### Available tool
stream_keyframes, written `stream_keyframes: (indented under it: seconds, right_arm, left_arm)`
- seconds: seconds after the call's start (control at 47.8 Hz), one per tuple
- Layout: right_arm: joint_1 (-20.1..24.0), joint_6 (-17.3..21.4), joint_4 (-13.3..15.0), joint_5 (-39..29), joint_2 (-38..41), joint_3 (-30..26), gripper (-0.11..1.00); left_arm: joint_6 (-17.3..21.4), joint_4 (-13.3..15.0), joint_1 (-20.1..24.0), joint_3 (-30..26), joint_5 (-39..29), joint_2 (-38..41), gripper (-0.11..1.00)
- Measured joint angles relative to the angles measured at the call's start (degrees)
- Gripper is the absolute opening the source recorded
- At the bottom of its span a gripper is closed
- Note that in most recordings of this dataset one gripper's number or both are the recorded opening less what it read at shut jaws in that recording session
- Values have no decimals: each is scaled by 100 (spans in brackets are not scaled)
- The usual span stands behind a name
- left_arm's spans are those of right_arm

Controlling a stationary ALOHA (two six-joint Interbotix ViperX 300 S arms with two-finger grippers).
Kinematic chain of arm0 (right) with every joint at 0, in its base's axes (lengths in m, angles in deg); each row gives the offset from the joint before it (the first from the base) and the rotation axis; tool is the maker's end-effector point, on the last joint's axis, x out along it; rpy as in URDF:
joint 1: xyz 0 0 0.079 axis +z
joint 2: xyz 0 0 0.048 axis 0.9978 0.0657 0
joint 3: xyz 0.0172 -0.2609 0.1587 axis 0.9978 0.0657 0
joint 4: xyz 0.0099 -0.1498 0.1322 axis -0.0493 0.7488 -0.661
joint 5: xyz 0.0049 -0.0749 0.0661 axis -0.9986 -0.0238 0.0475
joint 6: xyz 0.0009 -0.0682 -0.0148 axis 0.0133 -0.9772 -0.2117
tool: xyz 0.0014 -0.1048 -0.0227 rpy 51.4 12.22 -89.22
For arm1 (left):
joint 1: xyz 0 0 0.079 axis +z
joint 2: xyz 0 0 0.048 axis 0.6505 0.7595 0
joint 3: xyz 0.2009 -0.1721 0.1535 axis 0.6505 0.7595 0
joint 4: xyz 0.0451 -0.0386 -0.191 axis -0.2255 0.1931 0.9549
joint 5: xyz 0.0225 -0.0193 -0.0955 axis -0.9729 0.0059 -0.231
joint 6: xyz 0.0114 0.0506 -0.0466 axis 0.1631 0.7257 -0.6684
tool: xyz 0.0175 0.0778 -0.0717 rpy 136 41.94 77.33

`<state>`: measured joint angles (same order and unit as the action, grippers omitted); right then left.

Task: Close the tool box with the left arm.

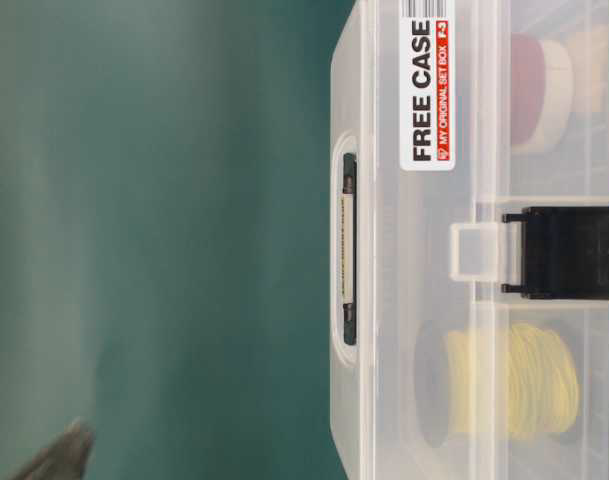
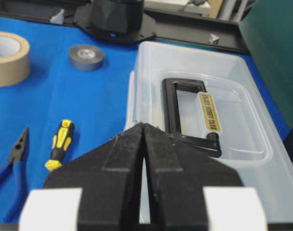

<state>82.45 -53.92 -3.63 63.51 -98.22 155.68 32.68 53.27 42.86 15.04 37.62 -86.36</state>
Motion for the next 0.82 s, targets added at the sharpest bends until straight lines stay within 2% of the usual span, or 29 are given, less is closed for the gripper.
stream_keyframes:
  seconds: [0.209, 0.439, 0.648, 0.815]
  right_arm:
    - [0, 0, 9, 0, -18, 0, 0]
    - [0, 0, 9, 0, -18, 0, 0]
    - [0, 0, 0, 0, -18, -9, 0]
    - [0, -9, 9, 0, -9, -9, 0]
  left_arm:
    - [0, 0, 0, 1037, 606, -1362, 92]
    - [-18, -9, 0, 2312, 1345, -2435, 92]
    - [-18, -9, 0, 3393, 1969, -3208, 92]
    - [-18, 9, -26, 3876, 2074, -3507, 92]
